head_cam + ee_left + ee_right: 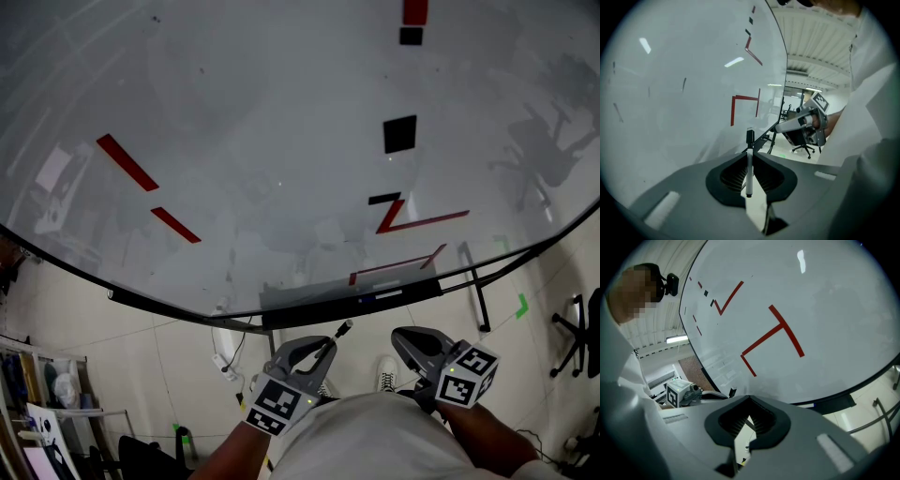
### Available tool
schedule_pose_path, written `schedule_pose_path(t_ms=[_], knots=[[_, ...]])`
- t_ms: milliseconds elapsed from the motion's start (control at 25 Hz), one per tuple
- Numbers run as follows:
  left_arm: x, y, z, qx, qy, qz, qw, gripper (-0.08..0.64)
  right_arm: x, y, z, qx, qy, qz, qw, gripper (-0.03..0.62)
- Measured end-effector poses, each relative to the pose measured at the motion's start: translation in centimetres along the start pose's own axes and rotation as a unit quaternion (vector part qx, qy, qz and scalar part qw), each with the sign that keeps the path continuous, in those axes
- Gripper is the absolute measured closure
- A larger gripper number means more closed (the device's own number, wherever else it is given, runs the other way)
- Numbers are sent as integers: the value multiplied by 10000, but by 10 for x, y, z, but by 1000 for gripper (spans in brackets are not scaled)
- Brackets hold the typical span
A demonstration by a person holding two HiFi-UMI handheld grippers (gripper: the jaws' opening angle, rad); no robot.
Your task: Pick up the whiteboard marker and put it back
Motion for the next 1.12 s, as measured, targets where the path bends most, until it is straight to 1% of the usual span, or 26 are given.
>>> schedule_pose_path(t_ms=[160, 360, 480, 600, 720, 840, 920, 1000, 1120], knots=[[-3, -2, -1, 172, -498, 101, 9986, 505, 0, 0, 0, 12, 8, 2, 10000, 591], [-4, -4, -3, 377, -1070, 236, 9933, 505, 1, 0, -1, 23, 13, 7, 10000, 591], [-2, -5, -5, 507, -1396, 310, 9884, 505, 1, 0, -2, 22, 6, 9, 10000, 591], [1, -8, -4, 630, -1747, 410, 9818, 505, 0, 2, -3, 20, -1, -11, 10000, 591], [2, -11, -5, 768, -2126, 493, 9729, 505, 0, 3, -4, 10, -10, -20, 10000, 591], [3, -14, -6, 897, -2391, 557, 9652, 505, 1, 4, -4, 10, 4, -22, 10000, 591], [3, -16, -6, 981, -2626, 626, 9579, 505, 0, 5, -4, -4, 2, -37, 10000, 591], [3, -20, -7, 1095, -2937, 707, 9470, 505, -1, 7, -5, -26, -17, -71, 10000, 591], [5, -25, -8, 1324, -3415, 802, 9270, 505, -3, 8, -5, -32, -45, -102, 9999, 591]])
Point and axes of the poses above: the fingertips, and each gripper's own axes: y backward along the fingers, x to its left, z out of its top, the point moved 6 cm from there along y, backward along the fingers, and after that the axes turned 2 degrees about -y, right-handed, at the moved point
